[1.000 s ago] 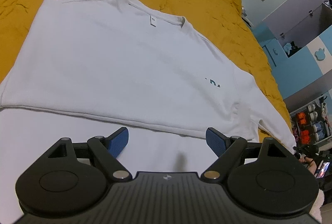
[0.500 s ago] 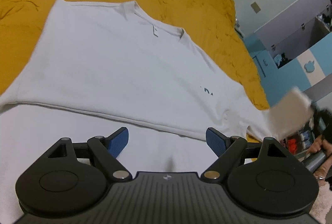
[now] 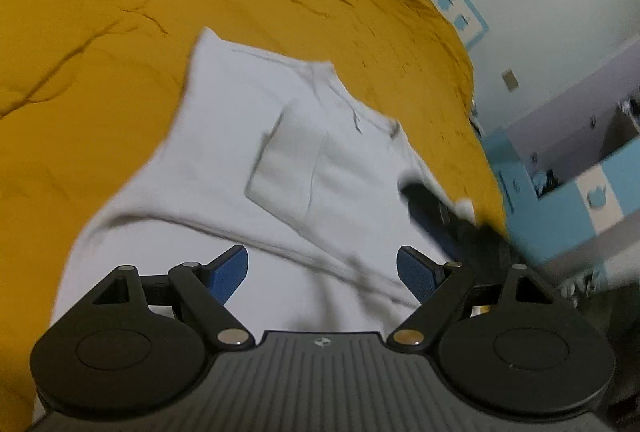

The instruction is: Fold small clothes

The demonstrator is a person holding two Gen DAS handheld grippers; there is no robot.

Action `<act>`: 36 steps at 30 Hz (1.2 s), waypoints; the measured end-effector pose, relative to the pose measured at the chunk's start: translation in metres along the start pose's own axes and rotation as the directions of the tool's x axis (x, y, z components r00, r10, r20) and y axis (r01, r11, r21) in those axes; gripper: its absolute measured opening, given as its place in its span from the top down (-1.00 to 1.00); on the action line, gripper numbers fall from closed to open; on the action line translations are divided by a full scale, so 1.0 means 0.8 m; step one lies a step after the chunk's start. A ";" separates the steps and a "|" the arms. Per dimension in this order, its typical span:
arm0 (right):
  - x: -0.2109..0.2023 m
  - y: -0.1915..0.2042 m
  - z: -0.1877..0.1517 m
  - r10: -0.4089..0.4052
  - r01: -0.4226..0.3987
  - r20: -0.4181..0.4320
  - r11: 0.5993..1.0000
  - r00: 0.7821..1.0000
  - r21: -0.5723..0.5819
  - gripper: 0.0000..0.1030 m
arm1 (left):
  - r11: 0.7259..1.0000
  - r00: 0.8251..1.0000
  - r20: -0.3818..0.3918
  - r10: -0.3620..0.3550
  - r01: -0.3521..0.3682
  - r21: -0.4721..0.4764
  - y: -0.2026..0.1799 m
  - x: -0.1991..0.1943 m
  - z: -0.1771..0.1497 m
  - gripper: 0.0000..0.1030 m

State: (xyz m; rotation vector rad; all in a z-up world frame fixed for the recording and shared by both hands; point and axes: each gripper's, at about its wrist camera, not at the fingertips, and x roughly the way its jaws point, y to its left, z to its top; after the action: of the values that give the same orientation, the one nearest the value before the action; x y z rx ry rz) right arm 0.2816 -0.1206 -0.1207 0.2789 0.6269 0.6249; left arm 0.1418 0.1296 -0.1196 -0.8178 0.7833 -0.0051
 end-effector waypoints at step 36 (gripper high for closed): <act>-0.115 -0.172 -0.005 -0.304 0.286 0.015 0.911 0.953 0.296 -0.13 | 0.982 0.916 0.393 -0.084 0.143 -0.123 0.007 0.019 0.016 0.90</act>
State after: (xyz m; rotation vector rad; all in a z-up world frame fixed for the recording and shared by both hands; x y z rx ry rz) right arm 0.2837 -0.2855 -0.1397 0.4668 0.6867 0.2289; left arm 0.1596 0.1377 -0.1273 -0.9698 0.3631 0.1108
